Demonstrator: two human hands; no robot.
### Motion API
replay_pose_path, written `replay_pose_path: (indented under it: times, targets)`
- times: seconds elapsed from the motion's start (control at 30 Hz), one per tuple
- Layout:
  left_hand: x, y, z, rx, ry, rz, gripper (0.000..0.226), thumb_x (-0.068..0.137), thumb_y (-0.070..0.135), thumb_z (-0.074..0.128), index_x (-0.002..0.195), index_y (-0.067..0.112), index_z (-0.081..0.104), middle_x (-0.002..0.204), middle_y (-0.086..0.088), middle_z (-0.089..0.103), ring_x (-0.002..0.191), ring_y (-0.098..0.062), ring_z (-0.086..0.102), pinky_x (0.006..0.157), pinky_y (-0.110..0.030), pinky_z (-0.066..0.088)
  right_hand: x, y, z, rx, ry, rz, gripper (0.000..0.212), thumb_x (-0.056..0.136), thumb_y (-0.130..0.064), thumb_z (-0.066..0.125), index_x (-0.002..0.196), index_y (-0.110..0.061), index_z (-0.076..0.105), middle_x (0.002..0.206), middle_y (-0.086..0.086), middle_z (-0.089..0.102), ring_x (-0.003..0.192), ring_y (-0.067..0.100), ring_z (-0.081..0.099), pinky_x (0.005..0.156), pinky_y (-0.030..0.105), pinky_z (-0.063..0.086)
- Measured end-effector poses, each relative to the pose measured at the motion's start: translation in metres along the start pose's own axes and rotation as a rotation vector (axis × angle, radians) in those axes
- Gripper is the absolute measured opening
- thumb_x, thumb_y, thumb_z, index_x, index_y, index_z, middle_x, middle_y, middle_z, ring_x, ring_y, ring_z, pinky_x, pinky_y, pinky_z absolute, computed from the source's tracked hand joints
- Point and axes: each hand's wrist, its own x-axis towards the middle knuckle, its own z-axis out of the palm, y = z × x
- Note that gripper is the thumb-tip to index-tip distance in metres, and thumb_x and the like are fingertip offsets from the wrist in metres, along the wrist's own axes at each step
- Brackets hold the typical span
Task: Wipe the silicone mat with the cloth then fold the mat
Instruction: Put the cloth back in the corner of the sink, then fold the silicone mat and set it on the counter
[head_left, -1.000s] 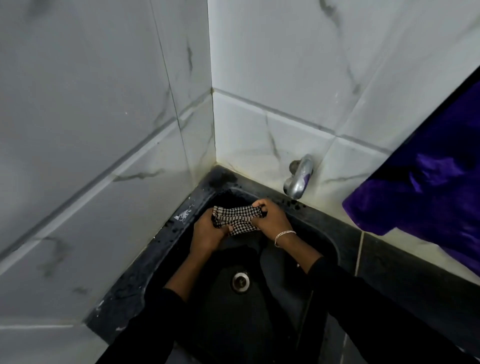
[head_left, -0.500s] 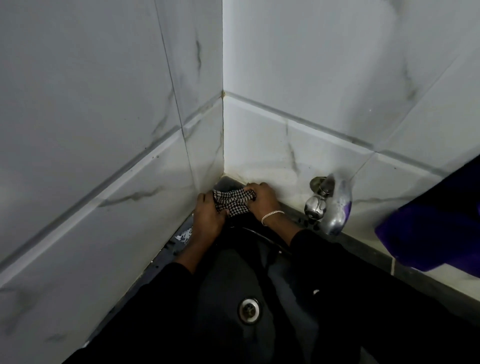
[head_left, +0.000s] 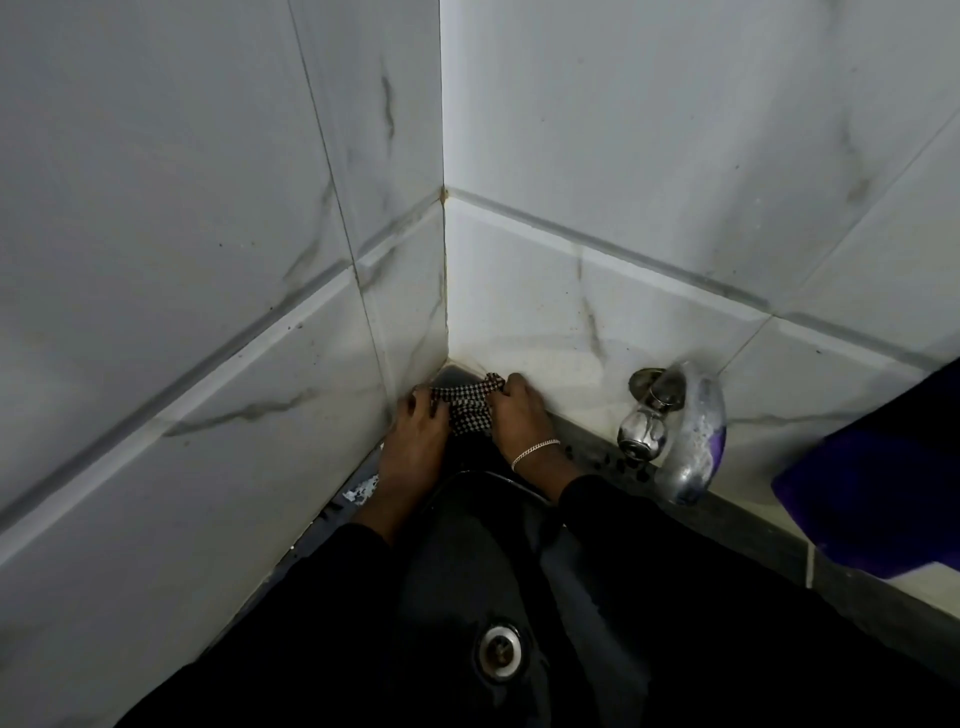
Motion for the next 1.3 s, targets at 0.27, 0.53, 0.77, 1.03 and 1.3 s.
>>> replay_pose_path:
  times: [0.27, 0.53, 0.77, 1.03, 1.3]
  targets:
    - [-0.026, -0.001, -0.010, 0.114, -0.059, 0.006, 0.057, 0.092, 0.037, 0.063, 0.142, 0.012, 0.048, 0.159, -0.013, 0.030, 0.132, -0.038, 0.040, 0.099, -0.051, 0.046, -0.040, -0.002, -0.012, -0.213, -0.014, -0.062, 0.046, 0.092, -0.025, 0.055, 0.138, -0.017, 0.053, 0.145, 0.014, 0.043, 0.124, 0.038, 0.046, 0.103, 0.045, 0.043]
    - [-0.112, 0.029, -0.027, 0.120, 0.053, 0.094, 0.071, 0.089, 0.046, 0.067, 0.149, 0.015, 0.046, 0.157, -0.013, 0.040, 0.145, -0.035, 0.039, 0.105, -0.052, 0.047, -0.148, 0.009, -0.039, -0.100, 0.161, -0.079, 0.053, 0.093, -0.038, 0.061, 0.141, -0.016, 0.057, 0.149, 0.014, 0.051, 0.139, 0.034, 0.047, 0.106, 0.049, 0.046]
    - [-0.190, 0.088, -0.052, 0.074, 0.085, 0.166, 0.069, 0.102, 0.055, 0.040, 0.159, 0.020, 0.024, 0.169, -0.007, 0.013, 0.156, -0.027, 0.012, 0.120, -0.046, 0.028, -0.263, 0.042, -0.055, -0.155, 0.234, -0.036, 0.065, 0.097, -0.061, 0.044, 0.151, -0.025, 0.046, 0.162, 0.003, 0.039, 0.152, 0.025, 0.034, 0.111, 0.046, 0.041]
    - [-0.282, 0.193, -0.068, 0.027, 0.056, 0.239, 0.073, 0.102, 0.062, 0.028, 0.162, 0.023, 0.016, 0.170, -0.003, 0.005, 0.158, -0.024, 0.000, 0.125, -0.048, 0.017, -0.397, 0.106, -0.089, -0.191, 0.321, 0.056, 0.071, 0.095, -0.063, 0.047, 0.155, -0.025, 0.038, 0.167, 0.005, 0.028, 0.155, 0.027, 0.025, 0.115, 0.048, 0.035]
    - [-0.359, 0.310, -0.041, 0.006, -0.015, 0.367, 0.073, 0.101, 0.065, 0.025, 0.162, 0.025, 0.014, 0.170, -0.002, 0.004, 0.158, -0.025, 0.001, 0.124, -0.052, 0.020, -0.523, 0.193, -0.117, -0.195, 0.305, 0.187, 0.074, 0.098, -0.066, 0.035, 0.159, -0.025, 0.028, 0.170, 0.005, 0.017, 0.158, 0.026, 0.010, 0.122, 0.052, 0.025]
